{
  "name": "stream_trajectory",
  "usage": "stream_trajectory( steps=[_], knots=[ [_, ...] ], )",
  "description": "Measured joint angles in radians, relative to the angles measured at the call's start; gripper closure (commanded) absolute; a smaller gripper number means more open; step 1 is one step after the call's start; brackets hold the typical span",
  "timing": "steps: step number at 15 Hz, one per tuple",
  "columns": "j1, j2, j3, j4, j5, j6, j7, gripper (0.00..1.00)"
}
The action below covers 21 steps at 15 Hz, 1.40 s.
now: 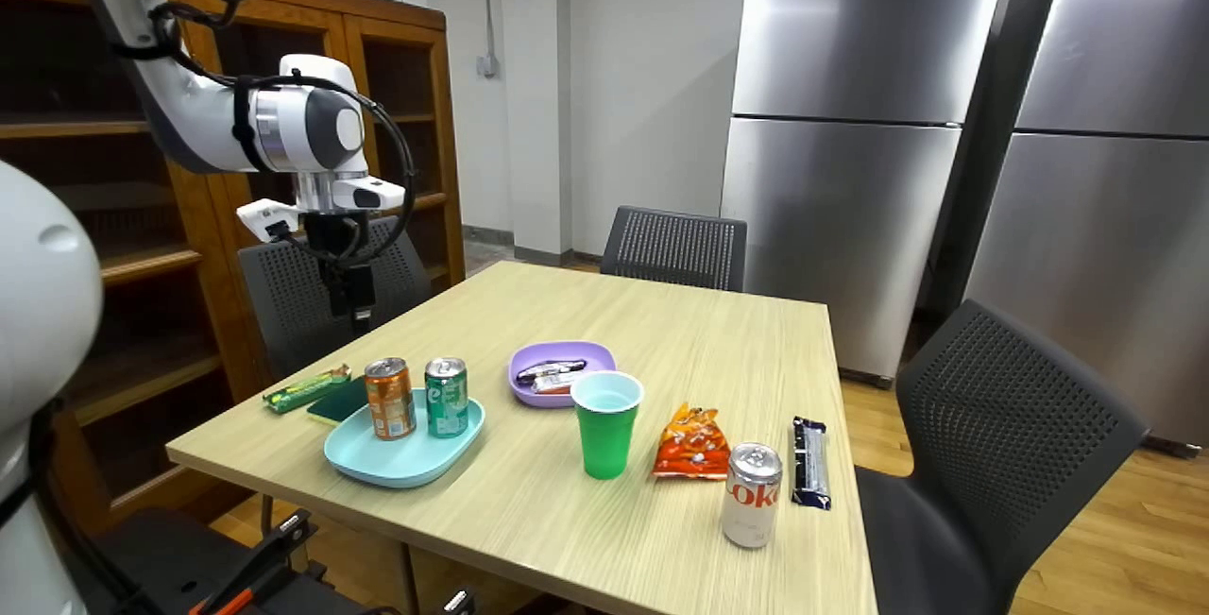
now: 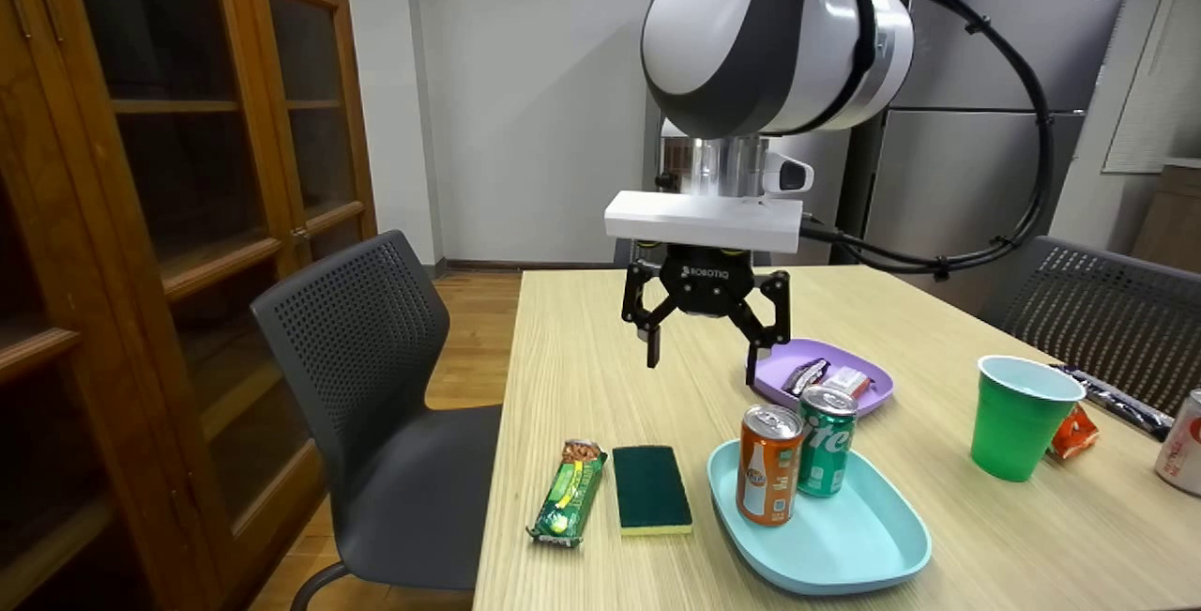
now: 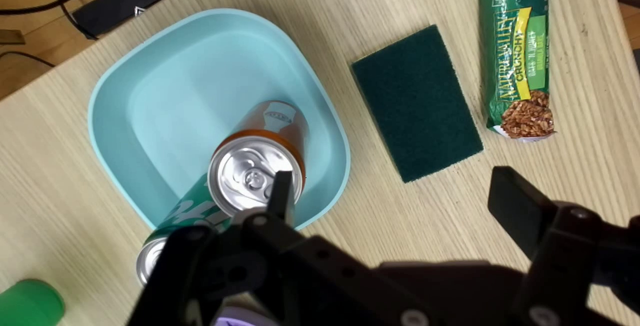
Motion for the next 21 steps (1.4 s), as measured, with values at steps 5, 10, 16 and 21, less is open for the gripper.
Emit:
stream_trajectory(
  steps=[5,10,16,21],
  knots=[
    [0.0,0.0,0.0,0.0,0.0,0.0,0.0,0.0],
    [0.011,0.002,-0.001,0.0,-0.003,0.009,0.0,0.0],
    [0.078,0.047,0.009,0.043,-0.014,0.028,-0.001,0.0],
    [0.114,0.143,0.01,0.119,-0.015,0.044,-0.016,0.0]
  ],
)
